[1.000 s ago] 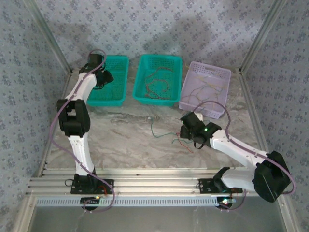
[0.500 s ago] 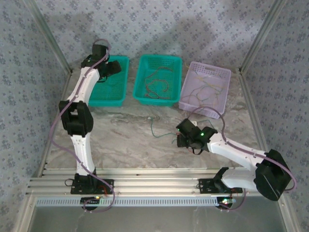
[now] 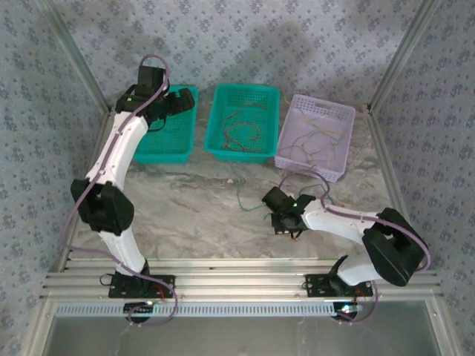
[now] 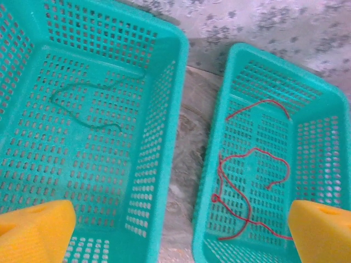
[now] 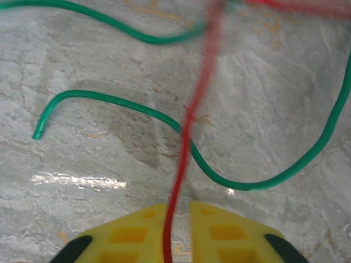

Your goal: Untangle the cables

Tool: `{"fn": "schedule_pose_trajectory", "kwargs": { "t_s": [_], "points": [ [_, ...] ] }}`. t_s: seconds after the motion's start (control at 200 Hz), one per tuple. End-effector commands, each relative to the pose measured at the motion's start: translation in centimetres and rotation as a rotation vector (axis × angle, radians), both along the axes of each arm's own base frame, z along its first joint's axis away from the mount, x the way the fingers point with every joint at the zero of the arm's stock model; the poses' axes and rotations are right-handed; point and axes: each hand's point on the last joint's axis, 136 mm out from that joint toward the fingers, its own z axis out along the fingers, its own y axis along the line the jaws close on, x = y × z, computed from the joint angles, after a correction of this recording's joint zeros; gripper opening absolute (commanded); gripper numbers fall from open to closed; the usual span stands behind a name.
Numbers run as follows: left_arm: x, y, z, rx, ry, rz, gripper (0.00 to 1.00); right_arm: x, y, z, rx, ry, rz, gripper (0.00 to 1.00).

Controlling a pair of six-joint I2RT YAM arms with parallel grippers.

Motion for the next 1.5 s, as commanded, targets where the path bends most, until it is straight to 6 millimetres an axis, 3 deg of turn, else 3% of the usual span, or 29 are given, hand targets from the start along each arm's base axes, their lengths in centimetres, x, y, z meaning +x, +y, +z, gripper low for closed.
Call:
{"fn": "schedule_pose_trajectory", "kwargs": {
  "t_s": [0.0, 0.07, 0.125, 0.255, 0.475, 0.63, 0.829, 0.904, 0.949, 1.084, 1.204, 1.494],
  "points": [
    [-2.5, -1.1, 1.0, -0.003, -0.019, -0.037, 1.00, 1.1, 0.5, 1.7, 0.011, -0.045, -0.002, 0.08],
    [-4.1, -1.8, 0.8, 0.007, -0.023, -0.055, 1.00, 0.9, 0.2, 2.4, 0.014, -0.048, 0.005, 0.00],
    [-5.4, -2.3, 0.5, 0.022, -0.020, -0.064, 1.00, 1.0, 0.1, 3.3, 0.024, -0.060, 0.009, 0.00],
    [-8.1, -3.4, -0.6, 0.026, -0.003, -0.078, 1.00, 1.6, 1.1, 7.3, 0.110, -0.137, 0.054, 0.00],
    [-10.4, -4.2, -2.0, -0.032, -0.003, -0.094, 1.00, 2.1, 2.9, 12.7, 0.265, -0.219, 0.120, 0.00],
    [-11.6, -3.8, -0.8, -0.042, -0.024, -0.099, 1.00, 2.4, 4.4, 16.3, 0.408, -0.248, 0.153, 0.00],
    [-13.1, -3.0, 0.7, -0.020, -0.050, -0.121, 1.00, 3.8, 4.8, 23.2, 0.481, -0.406, 0.186, 0.00],
    [-14.2, -2.1, 0.7, 0.004, -0.043, -0.114, 1.00, 4.4, 5.2, 25.5, 0.492, -0.445, 0.210, 0.00],
    [-14.6, -1.5, 0.8, 0.016, -0.044, -0.108, 1.00, 4.8, 5.7, 28.0, 0.525, -0.488, 0.227, 0.00],
    [-15.6, 0.3, 0.9, 0.047, -0.065, -0.085, 1.00, 6.8, 7.5, 31.3, 0.585, -0.542, 0.259, 0.00],
    [-16.0, 0.9, 0.4, 0.049, -0.085, -0.078, 1.00, 10.1, 10.0, 32.7, 0.652, -0.541, 0.274, 0.00],
    [-15.9, 0.5, -0.6, 0.034, -0.105, -0.091, 1.00, 21.2, 16.4, 29.6, 0.714, -0.415, 0.266, 0.00]
  ]
}}
